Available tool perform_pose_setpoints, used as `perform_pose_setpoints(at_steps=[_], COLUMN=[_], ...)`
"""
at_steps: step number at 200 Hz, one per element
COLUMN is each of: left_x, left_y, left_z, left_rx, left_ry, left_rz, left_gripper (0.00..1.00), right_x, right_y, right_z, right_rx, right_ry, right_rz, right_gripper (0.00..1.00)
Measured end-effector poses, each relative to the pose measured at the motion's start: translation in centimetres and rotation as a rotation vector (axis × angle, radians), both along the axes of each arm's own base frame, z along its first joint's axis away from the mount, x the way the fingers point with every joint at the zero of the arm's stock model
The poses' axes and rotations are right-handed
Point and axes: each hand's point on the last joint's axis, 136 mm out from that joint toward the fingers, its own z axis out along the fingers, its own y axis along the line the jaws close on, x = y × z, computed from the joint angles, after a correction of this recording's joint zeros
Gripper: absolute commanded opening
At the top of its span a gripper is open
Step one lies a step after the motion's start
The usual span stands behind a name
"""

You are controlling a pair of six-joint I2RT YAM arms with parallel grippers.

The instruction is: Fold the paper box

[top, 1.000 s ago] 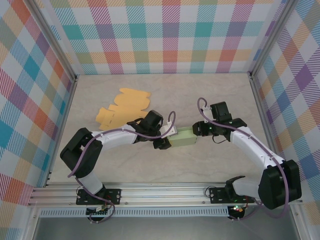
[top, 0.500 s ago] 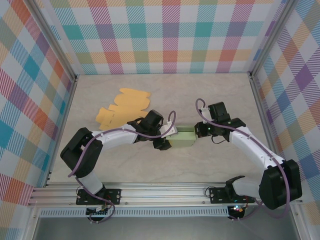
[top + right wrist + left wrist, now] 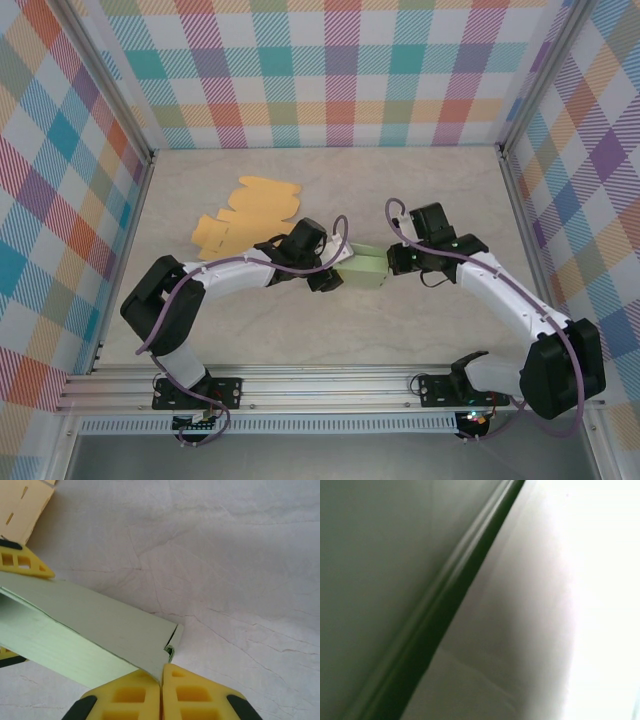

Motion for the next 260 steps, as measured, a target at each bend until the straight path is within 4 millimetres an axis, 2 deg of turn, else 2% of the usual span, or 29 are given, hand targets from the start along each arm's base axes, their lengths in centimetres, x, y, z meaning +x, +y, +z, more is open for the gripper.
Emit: perform_pose_setpoints(at_steps=[29,58,74,113,130,139,156,167,230,260], left_x=[0.5,0.7,0.9,1.9,2.5,2.8,3.4,3.6,4.2,4.0], left_y=[-0.5,-0.6,-0.4,0.4,0.6,0.6,0.7,0.7,1.5,2.2], left_z=[0.0,-0.6,-0.9,-1.2,-0.9,-0.7,-0.3,-0.1,0.6,1.6], left_rx=[-0.030,-0.041,-0.040,-0.029,-0.038,-0.041,-0.057,-0.063,-0.064,-0.076], left_ry=[0.004,0.010,0.010,-0.011,-0.023,-0.036,-0.049,-0.057,-0.083,-0.106], left_rz=[0.028,0.053,0.071,0.157,0.198,0.214,0.254,0.265,0.317,0.333], left_gripper=[0.51,0.56,0.64,0.74,0.82,0.89,0.93,1.00,1.00,1.00], right_x=[0.6,0.8,0.9,0.7,0.7,0.7,0.7,0.7,1.0,1.0], right_y=[-0.1,-0.1,0.0,0.5,0.7,0.9,1.1,1.1,0.9,0.9], right_z=[0.5,0.1,-0.2,-0.4,-0.3,-0.2,-0.3,-0.6,-0.8,-0.7], right_rx=[-0.012,-0.018,-0.017,-0.048,-0.076,-0.090,-0.119,-0.142,-0.193,-0.194], right_ry=[-0.018,-0.002,0.011,0.034,0.036,0.035,0.037,0.042,0.035,0.034], right_rz=[-0.040,-0.072,-0.080,-0.062,-0.042,-0.033,-0.022,-0.014,-0.013,-0.012], right_gripper=[0.11,0.11,0.11,0.11,0.11,0.11,0.10,0.10,0.10,0.10])
